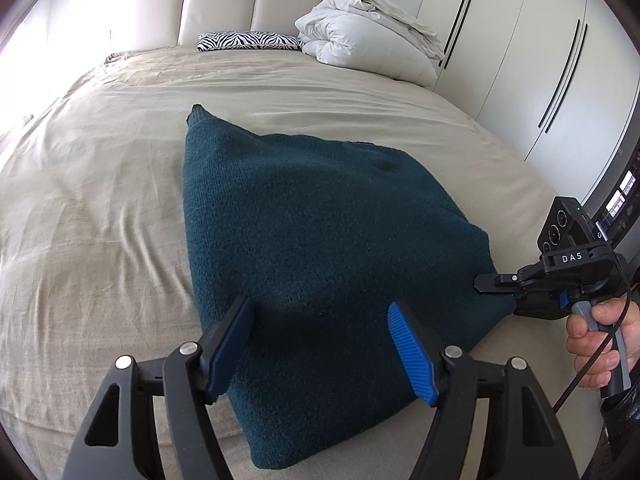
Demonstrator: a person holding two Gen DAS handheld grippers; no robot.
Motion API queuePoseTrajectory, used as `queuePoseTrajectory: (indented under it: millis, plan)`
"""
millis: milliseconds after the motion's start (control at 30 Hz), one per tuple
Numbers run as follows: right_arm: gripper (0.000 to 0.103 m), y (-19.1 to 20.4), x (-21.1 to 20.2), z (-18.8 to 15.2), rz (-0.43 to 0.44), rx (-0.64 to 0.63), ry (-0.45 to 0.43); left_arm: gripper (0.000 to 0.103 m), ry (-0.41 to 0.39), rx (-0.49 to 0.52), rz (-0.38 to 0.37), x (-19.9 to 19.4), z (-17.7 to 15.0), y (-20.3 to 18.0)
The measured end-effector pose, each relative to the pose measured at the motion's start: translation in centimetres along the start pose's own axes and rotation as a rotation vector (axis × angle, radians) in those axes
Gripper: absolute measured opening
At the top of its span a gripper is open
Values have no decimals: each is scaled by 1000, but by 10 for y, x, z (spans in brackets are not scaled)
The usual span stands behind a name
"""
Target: Fold small clothes
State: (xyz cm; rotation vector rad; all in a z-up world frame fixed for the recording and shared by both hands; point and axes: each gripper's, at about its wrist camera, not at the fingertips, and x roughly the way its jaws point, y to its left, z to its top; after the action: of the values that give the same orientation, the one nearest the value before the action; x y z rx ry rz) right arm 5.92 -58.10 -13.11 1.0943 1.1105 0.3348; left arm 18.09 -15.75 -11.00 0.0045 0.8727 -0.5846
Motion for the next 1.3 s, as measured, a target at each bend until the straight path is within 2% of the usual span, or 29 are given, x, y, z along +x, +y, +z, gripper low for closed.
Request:
queuePoseTrajectory:
  millis: [67, 133, 233, 267, 367, 467, 533, 567, 633, 667, 733, 833, 900, 933, 1033, 1067, 1100, 1200, 1300]
  plan:
    - [8, 7, -2, -3, -2, -18, 20, 70, -27, -40, -34, -13, 2, 7]
    - [11, 19, -13, -3, -66, -51, 26, 70, -71, -40, -46, -27, 7, 11]
    - [11, 55, -31, 0, -216, -139, -50, 70, -106, 3, -20, -34, 23, 11]
    - [13, 66, -34, 3, -233, -157, -76, 70, -107, 13, -14, -32, 30, 12]
    - [14, 97, -22, 15, -162, -223, -77, 70, -109, 41, 20, -18, 50, 11]
    - [14, 116, 2, 38, -145, -269, -63, 70, -100, 54, 52, -1, 62, 11]
    - [14, 120, 22, 52, -111, -260, -48, 70, -58, 58, 83, 17, 63, 13]
    - [14, 120, 36, 57, -127, -267, -27, 70, -20, 45, 95, 29, 62, 18]
    - [11, 110, 61, 68, -240, -256, -21, 73, -4, -1, 90, 42, 56, 33]
    - [7, 105, 67, 75, -225, -248, -16, 73, -13, -21, 77, 44, 52, 39]
    - [4, 99, 64, 88, -189, -223, -58, 77, -22, -35, 67, 45, 50, 44]
    - [4, 90, 57, 101, -207, -235, -113, 88, 0, -60, 70, 52, 47, 51]
    - [0, 88, 58, 103, -216, -234, -115, 92, 34, -152, 5, 61, 44, 66]
    - [0, 90, 56, 102, -221, -235, -122, 92, 27, -159, -4, 61, 42, 68]
    - [1, 100, 43, 95, -274, -264, -171, 88, -5, -86, 53, 53, 41, 52]
    - [6, 107, 42, 95, -278, -269, -190, 86, -12, -76, 65, 49, 40, 48]
    - [6, 114, 40, 95, -256, -275, -200, 85, -16, -74, 77, 46, 41, 45]
    - [6, 133, 43, 92, -205, -309, -185, 75, -60, -63, 115, 31, 45, 39]
    - [6, 130, 59, 90, -252, -334, -130, 73, -115, -51, 129, 15, 45, 34]
